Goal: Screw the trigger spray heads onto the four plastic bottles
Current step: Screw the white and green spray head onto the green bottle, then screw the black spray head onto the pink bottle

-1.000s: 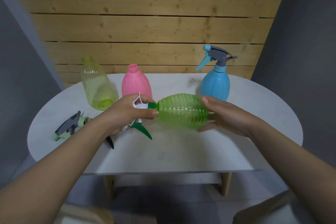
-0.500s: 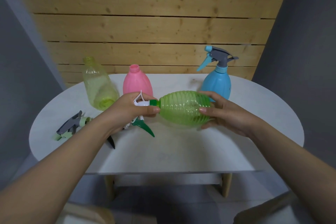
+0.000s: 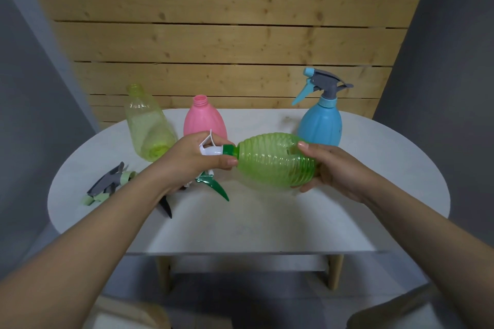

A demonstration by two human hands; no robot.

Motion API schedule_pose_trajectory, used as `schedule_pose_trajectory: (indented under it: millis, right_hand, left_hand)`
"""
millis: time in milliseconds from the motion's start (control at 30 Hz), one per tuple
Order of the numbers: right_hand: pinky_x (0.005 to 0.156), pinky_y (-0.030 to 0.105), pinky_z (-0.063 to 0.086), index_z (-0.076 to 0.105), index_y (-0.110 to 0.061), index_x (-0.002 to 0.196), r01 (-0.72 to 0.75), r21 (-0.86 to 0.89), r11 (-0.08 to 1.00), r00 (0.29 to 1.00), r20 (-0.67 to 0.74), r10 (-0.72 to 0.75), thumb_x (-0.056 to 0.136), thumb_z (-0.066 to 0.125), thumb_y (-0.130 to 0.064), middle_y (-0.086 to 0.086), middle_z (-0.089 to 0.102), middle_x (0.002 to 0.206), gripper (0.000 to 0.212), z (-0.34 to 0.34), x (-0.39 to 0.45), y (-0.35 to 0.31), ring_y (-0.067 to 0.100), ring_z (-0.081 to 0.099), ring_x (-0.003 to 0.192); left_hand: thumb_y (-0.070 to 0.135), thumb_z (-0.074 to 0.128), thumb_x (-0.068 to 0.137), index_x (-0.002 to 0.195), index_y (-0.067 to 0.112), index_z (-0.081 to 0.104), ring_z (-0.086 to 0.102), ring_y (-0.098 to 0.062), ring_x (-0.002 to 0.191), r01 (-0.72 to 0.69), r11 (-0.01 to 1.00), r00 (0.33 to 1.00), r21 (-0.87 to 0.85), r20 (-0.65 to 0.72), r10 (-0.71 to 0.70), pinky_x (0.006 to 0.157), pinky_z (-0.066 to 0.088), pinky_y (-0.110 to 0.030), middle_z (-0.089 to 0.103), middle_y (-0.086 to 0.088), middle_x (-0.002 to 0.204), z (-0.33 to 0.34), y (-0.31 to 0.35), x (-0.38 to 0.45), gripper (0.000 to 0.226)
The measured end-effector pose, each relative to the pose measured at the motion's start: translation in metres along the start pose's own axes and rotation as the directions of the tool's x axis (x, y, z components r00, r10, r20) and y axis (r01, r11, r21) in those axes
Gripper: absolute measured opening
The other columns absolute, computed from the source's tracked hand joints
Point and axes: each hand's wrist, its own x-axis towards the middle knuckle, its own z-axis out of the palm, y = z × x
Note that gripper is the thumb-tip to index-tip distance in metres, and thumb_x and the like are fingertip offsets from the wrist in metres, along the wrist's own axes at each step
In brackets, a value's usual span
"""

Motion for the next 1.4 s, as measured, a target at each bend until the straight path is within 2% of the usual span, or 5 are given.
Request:
schedule_pose_trajectory:
  millis: [233, 433, 533, 767, 1400]
  right_hand:
    - [0.082, 0.042, 0.057, 0.063, -0.016, 0.115, -0.081, -0.032, 0.996, 0.996, 0.032, 0.082, 0.068, 0.061, -0.057, 0.014, 0.069, 0.114, 0.063, 0.002, -0.002, 0.002, 0.033, 0.068, 0.100]
    - [0.089, 0.006, 0.037, 0.045, -0.044, 0.129, 0.145, -0.592, 0.793, 0.988, 0.048, -0.145, 0.059, 0.074, -0.053, -0.017, 0.051, 0.126, 0.076, 0.013, -0.009, -0.012, 0.004, 0.047, 0.116]
    - [0.086, 0.014, 0.039, 0.046, -0.036, 0.130, 0.179, -0.737, 0.652, 0.978, 0.061, -0.201, 0.057, 0.084, -0.043, -0.013, 0.054, 0.117, 0.083, 0.022, -0.004, -0.010, 0.006, 0.049, 0.107]
    - [0.078, 0.020, 0.051, 0.047, -0.027, 0.122, 0.087, -0.377, 0.922, 0.963, -0.206, -0.175, 0.066, 0.080, -0.037, -0.006, 0.062, 0.108, 0.066, 0.019, 0.016, -0.005, 0.004, 0.061, 0.094]
    - [0.074, 0.017, 0.042, 0.019, -0.014, 0.138, 0.077, -0.320, 0.944, 0.902, -0.382, -0.203, 0.073, 0.076, -0.033, 0.003, 0.052, 0.127, 0.088, 0.047, 0.085, 0.025, 0.017, 0.054, 0.103]
  left_hand:
    - [0.031, 0.081, 0.061, 0.077, 0.030, 0.067, 0.069, -0.010, 0.073, -0.026, 0.996, 0.999, 0.089, -0.019, 0.027, 0.069, 0.051, -0.025, 0.075, 0.002, 0.075, -0.005, 0.006, -0.002, 0.021]
    - [0.037, 0.085, 0.055, 0.075, 0.042, 0.066, 0.059, 0.011, 0.063, -0.039, 0.972, 0.998, 0.231, -0.031, 0.047, 0.051, 0.039, -0.002, 0.063, 0.034, 0.074, -0.003, 0.009, 0.002, 0.027]
    - [0.031, 0.087, 0.054, 0.086, 0.031, 0.069, 0.067, 0.000, 0.065, -0.070, 0.987, 0.997, 0.148, -0.013, 0.073, 0.056, 0.047, -0.008, 0.071, 0.016, 0.080, 0.001, 0.013, 0.004, 0.036]
    - [0.023, 0.057, 0.085, 0.109, 0.006, 0.060, 0.068, -0.026, 0.098, -0.020, 0.903, 0.997, -0.429, -0.072, -0.012, 0.084, 0.056, -0.035, 0.068, -0.016, 0.108, 0.002, 0.022, 0.020, 0.029]
    - [0.035, 0.047, 0.091, 0.136, 0.025, 0.044, 0.061, -0.020, 0.103, 0.128, 0.991, 0.983, -0.035, -0.129, -0.131, 0.094, 0.050, -0.046, 0.062, -0.007, 0.117, 0.042, -0.003, 0.056, 0.046]
